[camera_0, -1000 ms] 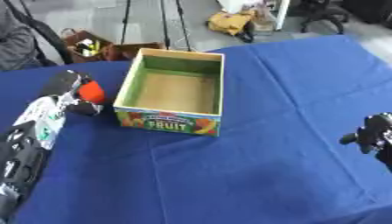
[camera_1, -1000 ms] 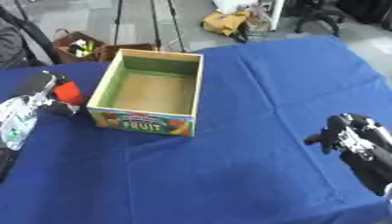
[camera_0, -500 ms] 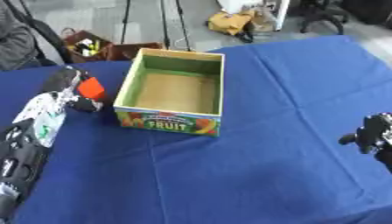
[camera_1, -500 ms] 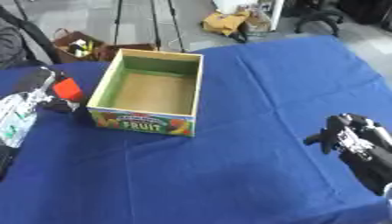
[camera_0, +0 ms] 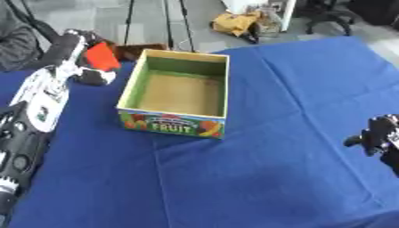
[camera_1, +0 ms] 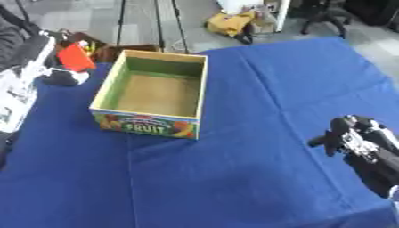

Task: Pick up objects on the table and place them in the box.

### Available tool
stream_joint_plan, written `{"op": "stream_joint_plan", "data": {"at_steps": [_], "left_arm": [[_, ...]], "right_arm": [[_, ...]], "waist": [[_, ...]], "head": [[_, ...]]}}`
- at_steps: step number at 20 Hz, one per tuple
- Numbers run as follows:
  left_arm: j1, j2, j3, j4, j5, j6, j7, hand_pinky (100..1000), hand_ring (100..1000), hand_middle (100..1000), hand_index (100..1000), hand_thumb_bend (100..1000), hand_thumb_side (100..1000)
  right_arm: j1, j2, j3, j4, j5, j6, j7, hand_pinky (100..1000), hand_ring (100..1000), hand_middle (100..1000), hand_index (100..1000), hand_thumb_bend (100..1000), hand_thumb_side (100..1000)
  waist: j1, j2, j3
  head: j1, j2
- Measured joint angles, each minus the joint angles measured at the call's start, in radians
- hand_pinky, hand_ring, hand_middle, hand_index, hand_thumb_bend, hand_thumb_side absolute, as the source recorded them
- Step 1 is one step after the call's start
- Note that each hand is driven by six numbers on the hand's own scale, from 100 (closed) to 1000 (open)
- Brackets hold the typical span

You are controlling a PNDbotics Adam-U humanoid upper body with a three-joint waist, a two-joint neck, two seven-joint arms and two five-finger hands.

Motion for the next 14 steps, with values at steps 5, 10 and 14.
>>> {"op": "stream_joint_plan", "data": {"at_steps": [5, 10, 14], "left_arm": [[-0.009, -0.033, -0.067, -0.037, 0.025, -0.018, -0.071, 185, 217, 324, 543, 100, 136], [-0.028, -0.079, -0.114, 0.004, -0.008, -0.046, -0.128, 192, 223, 330, 549, 100, 136], [-0.030, -0.108, -0.128, 0.055, -0.037, -0.065, -0.148, 201, 232, 338, 557, 100, 127]], "right_arm": [[0.000, 0.003, 0.000, 0.000, 0.000, 0.001, 0.003, 595, 342, 312, 379, 100, 205], [-0.005, 0.008, 0.001, 0.000, 0.000, 0.004, 0.007, 595, 342, 312, 379, 100, 203], [-0.005, 0.009, 0.001, 0.000, 0.000, 0.005, 0.009, 595, 342, 311, 379, 100, 201]], "waist": [[0.000, 0.000, -0.003], [0.000, 0.000, -0.009], [0.000, 0.000, -0.010]], "head": [[0.001, 0.000], [0.001, 0.000], [0.002, 0.000]]}}
